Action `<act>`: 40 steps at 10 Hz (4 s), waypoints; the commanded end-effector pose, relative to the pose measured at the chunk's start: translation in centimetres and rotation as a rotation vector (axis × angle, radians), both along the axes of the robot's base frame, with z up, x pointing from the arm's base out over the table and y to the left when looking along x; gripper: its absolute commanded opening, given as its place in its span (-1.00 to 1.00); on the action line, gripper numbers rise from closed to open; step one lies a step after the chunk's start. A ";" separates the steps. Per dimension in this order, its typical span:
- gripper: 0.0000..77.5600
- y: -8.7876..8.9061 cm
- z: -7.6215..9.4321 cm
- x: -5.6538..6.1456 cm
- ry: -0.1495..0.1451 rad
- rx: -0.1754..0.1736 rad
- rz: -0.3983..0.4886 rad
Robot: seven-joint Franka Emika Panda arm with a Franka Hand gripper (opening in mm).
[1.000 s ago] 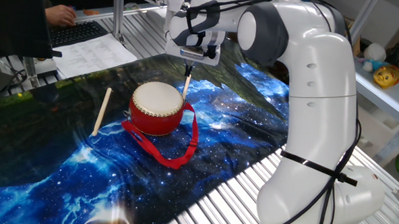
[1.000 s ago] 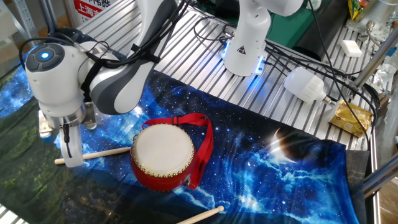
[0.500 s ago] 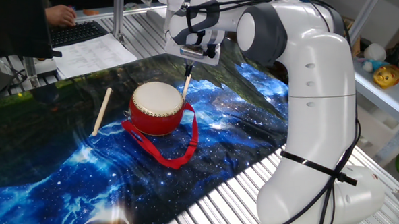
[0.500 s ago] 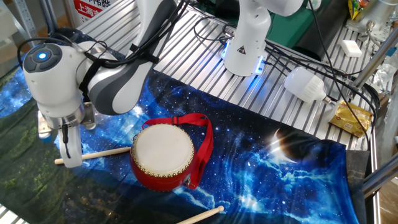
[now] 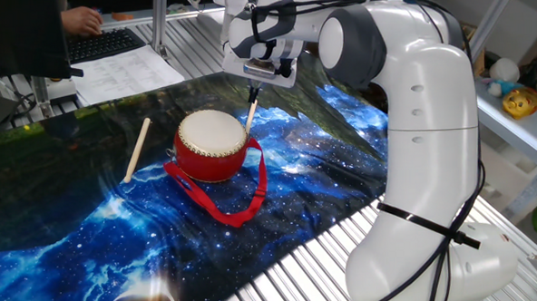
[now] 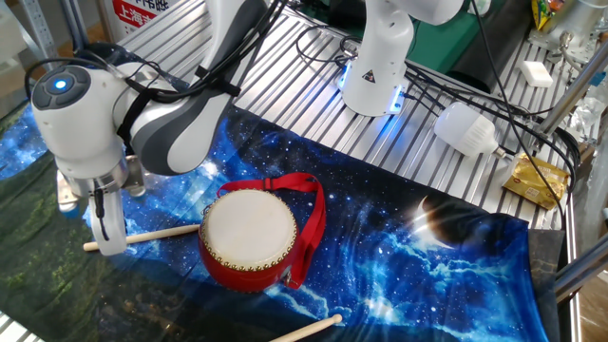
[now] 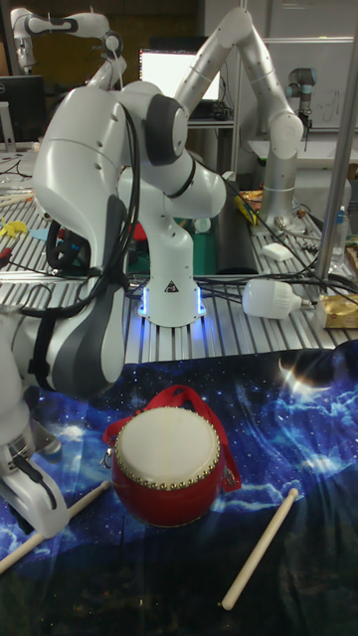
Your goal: Play the drum
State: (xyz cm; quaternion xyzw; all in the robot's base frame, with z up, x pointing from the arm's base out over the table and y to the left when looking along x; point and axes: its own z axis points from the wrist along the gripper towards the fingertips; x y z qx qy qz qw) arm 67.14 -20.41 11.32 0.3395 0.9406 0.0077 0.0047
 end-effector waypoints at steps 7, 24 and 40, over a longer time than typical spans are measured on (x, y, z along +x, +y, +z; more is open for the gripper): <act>-1.00 -2.0 -3.0 1.7 0.004 0.006 0.000; 1.00 -2.0 -3.5 1.5 0.005 0.005 -0.013; -0.97 -1.8 -5.5 0.9 -0.013 -0.004 -0.021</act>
